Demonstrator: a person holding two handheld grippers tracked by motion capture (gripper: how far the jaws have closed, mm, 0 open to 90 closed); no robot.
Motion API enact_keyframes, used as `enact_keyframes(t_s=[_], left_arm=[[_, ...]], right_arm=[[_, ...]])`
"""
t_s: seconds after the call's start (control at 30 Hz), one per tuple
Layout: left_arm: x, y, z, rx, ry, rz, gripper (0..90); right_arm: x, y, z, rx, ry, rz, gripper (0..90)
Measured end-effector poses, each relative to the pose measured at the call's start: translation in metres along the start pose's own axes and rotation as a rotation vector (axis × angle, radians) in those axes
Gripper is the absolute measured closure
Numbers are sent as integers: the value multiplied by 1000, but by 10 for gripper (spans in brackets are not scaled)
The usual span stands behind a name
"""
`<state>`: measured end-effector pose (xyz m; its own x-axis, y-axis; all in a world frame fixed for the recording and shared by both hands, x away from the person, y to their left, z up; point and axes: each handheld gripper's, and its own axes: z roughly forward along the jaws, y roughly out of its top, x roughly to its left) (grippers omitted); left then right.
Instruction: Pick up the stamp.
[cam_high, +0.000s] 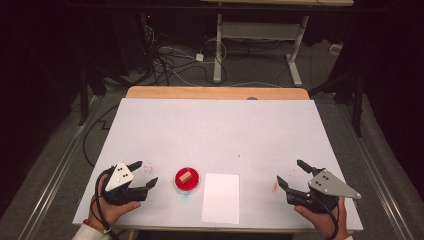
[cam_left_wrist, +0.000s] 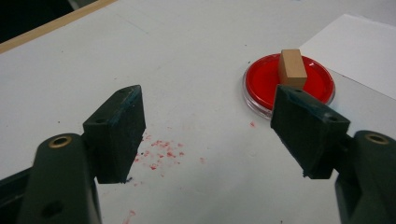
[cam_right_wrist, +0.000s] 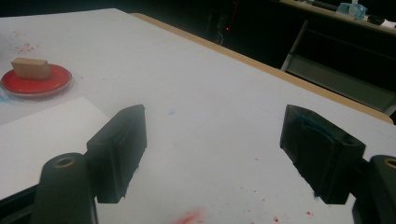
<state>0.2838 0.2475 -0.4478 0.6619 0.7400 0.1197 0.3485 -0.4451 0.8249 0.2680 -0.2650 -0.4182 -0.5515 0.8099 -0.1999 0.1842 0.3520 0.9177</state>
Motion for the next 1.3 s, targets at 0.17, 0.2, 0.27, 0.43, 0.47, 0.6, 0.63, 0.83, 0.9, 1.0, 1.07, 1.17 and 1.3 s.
enact_keyframes(t_s=[0.17,0.2,0.27,0.43,0.47,0.6,0.63,0.83,0.9,1.0,1.07,1.17,1.3], left_arm=[[2,0,-1,32,34,-2,258],[3,0,-1,41,33,-5,258],[5,0,-2,44,34,-15,258],[7,6,-5,67,21,7,258],[7,6,-5,67,21,7,258],[10,18,-7,105,-10,33,265],[10,21,-7,110,-13,37,265],[12,35,-7,132,-24,48,265],[13,39,-5,144,-36,45,265],[14,47,0,194,-67,49,265],[14,52,4,230,-83,49,268],[9,64,13,286,-129,63,270],[2,73,21,322,-158,77,274]], right_arm=[[-5,2,0,-6,-5,5,235],[-5,2,1,-6,-6,8,235],[-5,2,2,-6,-10,5,235],[-4,3,4,-1,-16,-17,234],[-4,4,4,-3,-17,-22,234],[-1,5,7,-6,-28,-30,234],[-1,6,9,-9,-27,-33,234],[-3,11,18,-21,-58,-54,233],[-6,11,20,-19,-62,-58,234],[-8,12,24,-8,-72,-57,235],[-8,12,26,0,-78,-60,238],[-6,10,28,22,-79,-77,244],[-4,8,30,38,-82,-77,246]])
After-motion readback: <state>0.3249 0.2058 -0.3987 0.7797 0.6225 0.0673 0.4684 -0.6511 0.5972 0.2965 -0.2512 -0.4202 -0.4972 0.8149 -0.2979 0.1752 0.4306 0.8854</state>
